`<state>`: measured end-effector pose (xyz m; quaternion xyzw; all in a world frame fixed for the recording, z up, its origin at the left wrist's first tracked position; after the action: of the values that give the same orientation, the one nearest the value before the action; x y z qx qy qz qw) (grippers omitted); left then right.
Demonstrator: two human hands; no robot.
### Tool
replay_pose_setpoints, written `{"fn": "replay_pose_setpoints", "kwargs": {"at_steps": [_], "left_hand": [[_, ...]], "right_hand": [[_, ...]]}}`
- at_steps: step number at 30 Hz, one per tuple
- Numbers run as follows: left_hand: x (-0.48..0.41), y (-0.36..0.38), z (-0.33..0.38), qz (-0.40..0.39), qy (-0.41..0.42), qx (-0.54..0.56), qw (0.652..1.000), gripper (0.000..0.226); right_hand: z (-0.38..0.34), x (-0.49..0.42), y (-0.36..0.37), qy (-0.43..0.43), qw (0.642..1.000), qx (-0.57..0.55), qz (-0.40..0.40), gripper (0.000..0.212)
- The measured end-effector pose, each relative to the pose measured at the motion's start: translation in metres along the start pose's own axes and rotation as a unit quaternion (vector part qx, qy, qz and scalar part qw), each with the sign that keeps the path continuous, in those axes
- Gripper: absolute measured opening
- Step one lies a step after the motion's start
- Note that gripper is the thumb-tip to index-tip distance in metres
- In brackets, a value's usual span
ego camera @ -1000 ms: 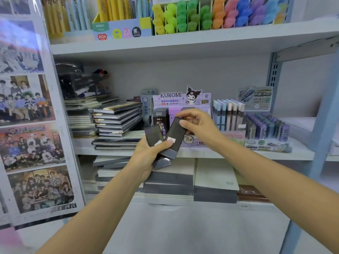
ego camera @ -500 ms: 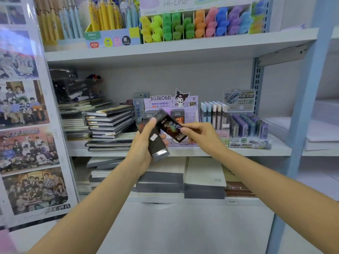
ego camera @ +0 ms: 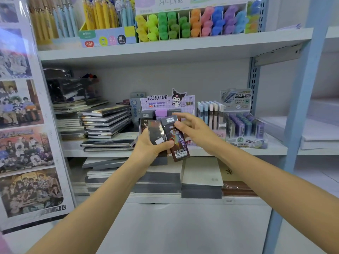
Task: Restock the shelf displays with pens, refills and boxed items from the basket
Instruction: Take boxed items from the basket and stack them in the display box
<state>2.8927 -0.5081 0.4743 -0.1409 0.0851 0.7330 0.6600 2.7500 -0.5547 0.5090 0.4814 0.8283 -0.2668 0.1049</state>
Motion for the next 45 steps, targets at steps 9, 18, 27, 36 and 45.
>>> {"fn": "replay_pose_setpoints", "kwargs": {"at_steps": [9, 18, 27, 36, 45], "left_hand": [[-0.004, -0.031, -0.016, 0.038, -0.027, 0.077, 0.996, 0.013], [-0.002, -0.092, -0.028, 0.148, 0.019, 0.072, 0.986, 0.010], [-0.004, -0.108, -0.036, 0.115, 0.018, 0.102, 0.988, 0.009], [-0.006, -0.108, -0.043, 0.101, 0.005, 0.114, 0.988, 0.017], [-0.001, -0.097, -0.042, 0.050, -0.027, 0.075, 0.996, 0.025]], "right_hand": [[-0.018, -0.025, -0.047, -0.035, 0.983, -0.052, 0.171, 0.016], [-0.008, -0.067, 0.000, -0.047, 0.992, 0.025, 0.113, 0.016], [-0.009, -0.099, 0.038, -0.064, 0.975, 0.207, 0.050, 0.014], [-0.003, -0.118, 0.064, -0.062, 0.957, 0.283, 0.004, 0.017], [-0.018, -0.086, 0.051, -0.202, 0.946, 0.203, 0.152, 0.024]]}}
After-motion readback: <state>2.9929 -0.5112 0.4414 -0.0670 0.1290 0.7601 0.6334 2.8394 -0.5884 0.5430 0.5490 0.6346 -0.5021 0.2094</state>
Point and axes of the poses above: each hand's wrist, its own x-axis away from the middle knuckle, its own y-axis out of the palm, z = x × y, the point moved 8 cm from there along -x, towards the middle knuckle, and after that the axes turned 3 degrees about -z, right-handed, at the moved point
